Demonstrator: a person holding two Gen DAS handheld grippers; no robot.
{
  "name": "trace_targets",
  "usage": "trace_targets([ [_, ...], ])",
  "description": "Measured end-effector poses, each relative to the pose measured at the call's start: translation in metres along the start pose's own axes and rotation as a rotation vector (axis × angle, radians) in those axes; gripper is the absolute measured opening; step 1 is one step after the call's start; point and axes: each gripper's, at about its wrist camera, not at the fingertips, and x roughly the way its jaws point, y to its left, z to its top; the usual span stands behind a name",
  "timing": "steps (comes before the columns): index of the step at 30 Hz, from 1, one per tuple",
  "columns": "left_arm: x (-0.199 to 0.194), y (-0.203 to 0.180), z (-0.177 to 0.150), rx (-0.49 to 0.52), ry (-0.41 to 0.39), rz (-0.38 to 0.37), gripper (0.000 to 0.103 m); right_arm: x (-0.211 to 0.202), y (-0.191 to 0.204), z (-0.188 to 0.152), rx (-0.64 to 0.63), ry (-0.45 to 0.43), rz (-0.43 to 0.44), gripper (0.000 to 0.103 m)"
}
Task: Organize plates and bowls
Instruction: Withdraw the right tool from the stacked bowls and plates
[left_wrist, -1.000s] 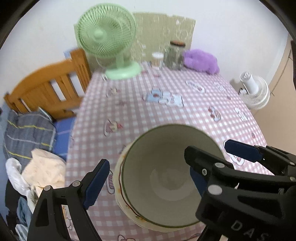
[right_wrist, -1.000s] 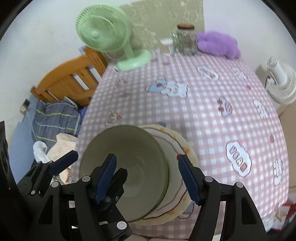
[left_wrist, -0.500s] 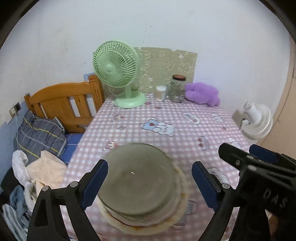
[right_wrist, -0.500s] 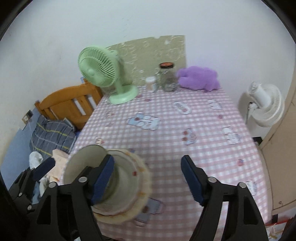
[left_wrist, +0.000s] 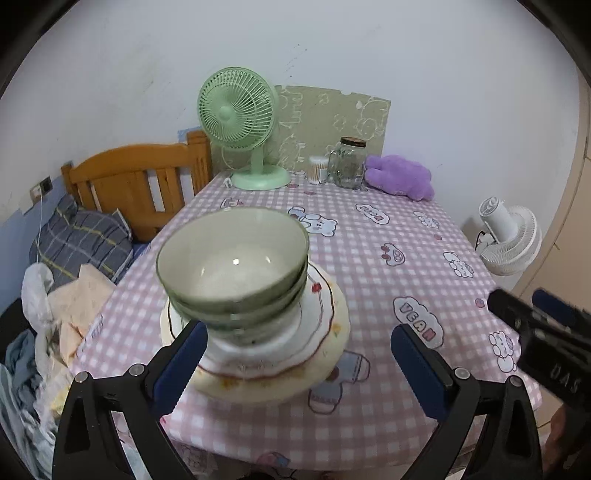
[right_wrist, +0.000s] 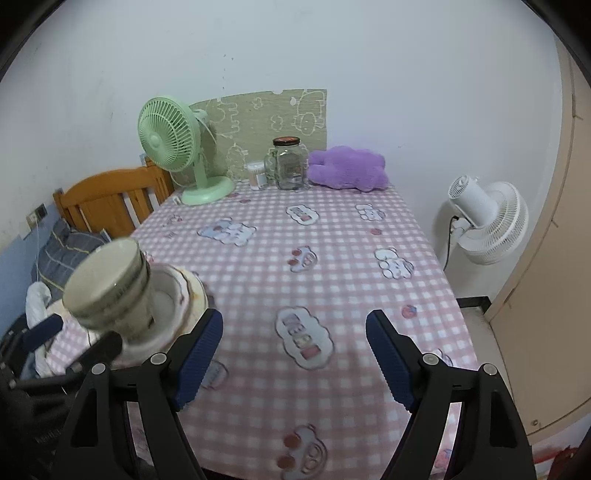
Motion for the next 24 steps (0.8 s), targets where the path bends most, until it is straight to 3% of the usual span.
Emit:
trace_targets([
  [8, -0.008, -0.010, -0.023, -0.001, 0.003, 0.002, 0.101, -0.012, -0.001, -0.036, -0.026, 0.013, 0.043, 0.082],
  [24, -0.010, -0.013, -0.024, 0.024, -0.023, -0.002, 0.101, -0.017, -0.004, -0.042, -0.002, -0.033, 0.015, 0.083],
])
